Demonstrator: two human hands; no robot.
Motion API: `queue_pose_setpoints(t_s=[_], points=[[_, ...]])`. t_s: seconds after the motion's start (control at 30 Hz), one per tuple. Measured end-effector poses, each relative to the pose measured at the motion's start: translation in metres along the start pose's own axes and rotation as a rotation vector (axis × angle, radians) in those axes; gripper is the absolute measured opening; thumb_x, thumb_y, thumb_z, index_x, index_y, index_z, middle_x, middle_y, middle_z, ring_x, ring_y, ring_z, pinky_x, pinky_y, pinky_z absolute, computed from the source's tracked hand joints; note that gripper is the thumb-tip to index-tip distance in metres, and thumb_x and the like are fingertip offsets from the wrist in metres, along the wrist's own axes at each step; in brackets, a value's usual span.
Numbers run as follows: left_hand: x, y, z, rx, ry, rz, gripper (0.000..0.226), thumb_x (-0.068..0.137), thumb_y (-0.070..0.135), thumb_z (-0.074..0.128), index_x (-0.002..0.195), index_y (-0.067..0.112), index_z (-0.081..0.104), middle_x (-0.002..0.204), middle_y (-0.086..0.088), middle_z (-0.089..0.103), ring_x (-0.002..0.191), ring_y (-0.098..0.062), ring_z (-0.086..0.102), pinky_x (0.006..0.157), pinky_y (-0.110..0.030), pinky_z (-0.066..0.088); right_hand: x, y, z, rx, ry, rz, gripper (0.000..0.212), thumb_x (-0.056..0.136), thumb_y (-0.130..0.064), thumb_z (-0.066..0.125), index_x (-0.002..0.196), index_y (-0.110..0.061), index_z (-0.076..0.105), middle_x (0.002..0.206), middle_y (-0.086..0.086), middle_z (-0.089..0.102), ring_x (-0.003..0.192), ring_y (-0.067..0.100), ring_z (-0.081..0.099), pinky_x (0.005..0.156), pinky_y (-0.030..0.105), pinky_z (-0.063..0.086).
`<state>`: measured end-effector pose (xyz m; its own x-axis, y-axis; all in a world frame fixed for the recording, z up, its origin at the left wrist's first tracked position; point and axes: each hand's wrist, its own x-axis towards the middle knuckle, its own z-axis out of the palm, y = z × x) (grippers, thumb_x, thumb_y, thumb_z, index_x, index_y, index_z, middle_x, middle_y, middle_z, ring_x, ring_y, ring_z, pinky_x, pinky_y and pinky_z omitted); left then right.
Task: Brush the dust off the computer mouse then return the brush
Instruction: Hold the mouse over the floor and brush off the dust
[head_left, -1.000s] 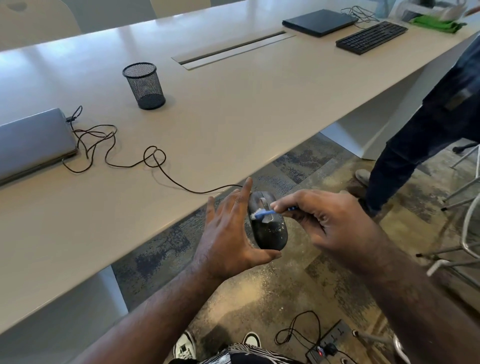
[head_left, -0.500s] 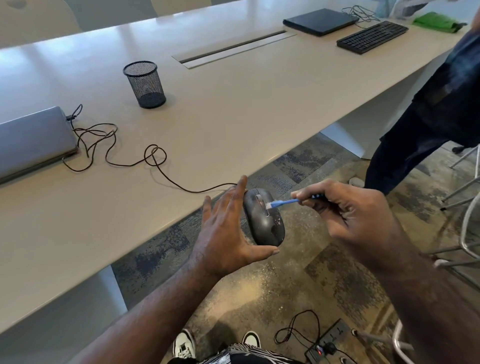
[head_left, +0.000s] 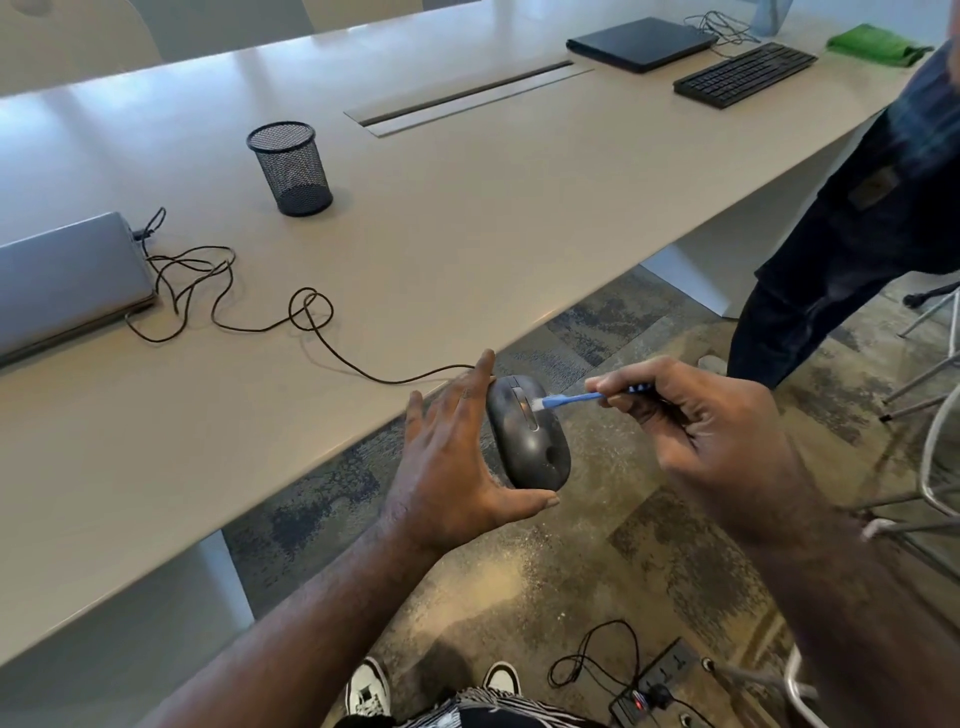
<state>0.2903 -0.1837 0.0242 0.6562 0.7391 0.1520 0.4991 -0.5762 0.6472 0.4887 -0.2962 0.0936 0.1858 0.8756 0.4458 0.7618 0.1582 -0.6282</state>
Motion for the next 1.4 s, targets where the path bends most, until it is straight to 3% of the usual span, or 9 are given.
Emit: queue_pose_setpoints(t_s=[0.1, 0.3, 0.47, 0.57, 0.7, 0.8, 0.87, 1.0, 1.4], points=[[0.001, 0.000, -0.001, -0.010, 0.006, -0.006, 0.137, 0.055, 0.076, 0.073, 0.154, 0.034, -0.012, 0.153, 0.008, 0.033, 0.145, -0.007, 0.022, 0.121, -0.054, -0.003, -0.002, 0.000, 0.003, 0.001, -0.073, 0.006, 0.020, 0.089, -0.011, 0.068, 0.105, -0.020, 0.073, 0.099, -0.009, 0.076, 0.088, 0.005, 0.073, 0.072, 0.029, 0.061], [-0.001, -0.004, -0.003, -0.008, 0.004, -0.041, 0.139, 0.054, 0.078, 0.072, 0.155, 0.032, -0.012, 0.153, 0.007, 0.034, 0.144, -0.006, 0.022, 0.121, -0.054, -0.003, -0.004, 0.003, -0.008, -0.037, -0.153, -0.012, 0.017, 0.088, -0.012, 0.070, 0.100, -0.023, 0.073, 0.088, -0.014, 0.073, 0.070, 0.004, 0.066, 0.058, 0.008, 0.047], [0.001, -0.002, -0.003, -0.023, 0.016, -0.049, 0.138, 0.054, 0.077, 0.073, 0.156, 0.031, -0.009, 0.152, 0.007, 0.034, 0.144, -0.008, 0.023, 0.121, -0.054, -0.001, -0.006, -0.003, -0.008, 0.058, -0.107, -0.038, 0.017, 0.090, -0.025, 0.064, 0.106, -0.026, 0.072, 0.095, -0.011, 0.076, 0.077, 0.005, 0.071, 0.064, 0.014, 0.054], [0.003, 0.000, -0.003, -0.037, 0.029, -0.058, 0.139, 0.053, 0.077, 0.074, 0.156, 0.031, -0.008, 0.154, 0.006, 0.034, 0.143, -0.007, 0.023, 0.122, -0.053, 0.000, -0.009, -0.002, -0.002, 0.062, -0.141, -0.031, 0.020, 0.089, -0.029, 0.059, 0.106, -0.032, 0.070, 0.088, -0.009, 0.075, 0.058, 0.006, 0.060, 0.050, 0.009, 0.043], [0.003, -0.003, -0.006, -0.054, 0.044, -0.088, 0.140, 0.051, 0.078, 0.075, 0.156, 0.031, -0.006, 0.155, 0.005, 0.033, 0.141, -0.005, 0.023, 0.122, -0.054, 0.003, -0.010, 0.002, -0.006, -0.035, -0.119, -0.012, 0.015, 0.087, -0.009, 0.073, 0.099, -0.018, 0.075, 0.081, -0.023, 0.065, 0.061, -0.008, 0.057, 0.050, 0.001, 0.036], [0.003, -0.003, -0.007, -0.060, 0.047, -0.096, 0.140, 0.050, 0.078, 0.074, 0.156, 0.032, -0.005, 0.152, 0.006, 0.037, 0.141, -0.009, 0.028, 0.121, -0.055, 0.006, -0.012, 0.008, -0.009, -0.031, -0.056, 0.077, 0.023, 0.087, -0.004, 0.069, 0.100, -0.023, 0.073, 0.085, -0.015, 0.072, 0.060, 0.005, 0.066, 0.045, 0.019, 0.050], [0.002, -0.001, -0.007, -0.055, 0.048, -0.091, 0.139, 0.049, 0.079, 0.072, 0.156, 0.033, -0.005, 0.151, 0.006, 0.038, 0.141, -0.010, 0.029, 0.120, -0.055, 0.008, -0.014, 0.006, -0.009, 0.069, 0.016, 0.131, 0.016, 0.089, -0.013, 0.068, 0.101, -0.023, 0.072, 0.088, -0.011, 0.076, 0.071, 0.013, 0.074, 0.057, 0.029, 0.060], [0.003, 0.001, -0.007, -0.070, 0.048, -0.081, 0.138, 0.049, 0.080, 0.070, 0.155, 0.034, -0.006, 0.152, 0.003, 0.037, 0.137, -0.008, 0.028, 0.118, -0.057, 0.016, -0.014, -0.001, 0.002, 0.444, 0.040, 0.342, 0.016, 0.086, -0.023, 0.063, 0.098, -0.018, 0.071, 0.092, -0.004, 0.078, 0.084, 0.014, 0.076, 0.075, 0.024, 0.061], [0.002, 0.002, -0.005, -0.089, 0.018, -0.072, 0.137, 0.050, 0.077, 0.074, 0.154, 0.038, -0.006, 0.150, 0.007, 0.038, 0.140, -0.009, 0.029, 0.119, -0.057, 0.012, -0.007, 0.021, 0.011, 0.453, 0.204, 0.429, 0.014, 0.094, -0.011, 0.062, 0.105, -0.012, 0.070, 0.097, 0.003, 0.078, 0.087, 0.017, 0.076, 0.078, 0.030, 0.062]])
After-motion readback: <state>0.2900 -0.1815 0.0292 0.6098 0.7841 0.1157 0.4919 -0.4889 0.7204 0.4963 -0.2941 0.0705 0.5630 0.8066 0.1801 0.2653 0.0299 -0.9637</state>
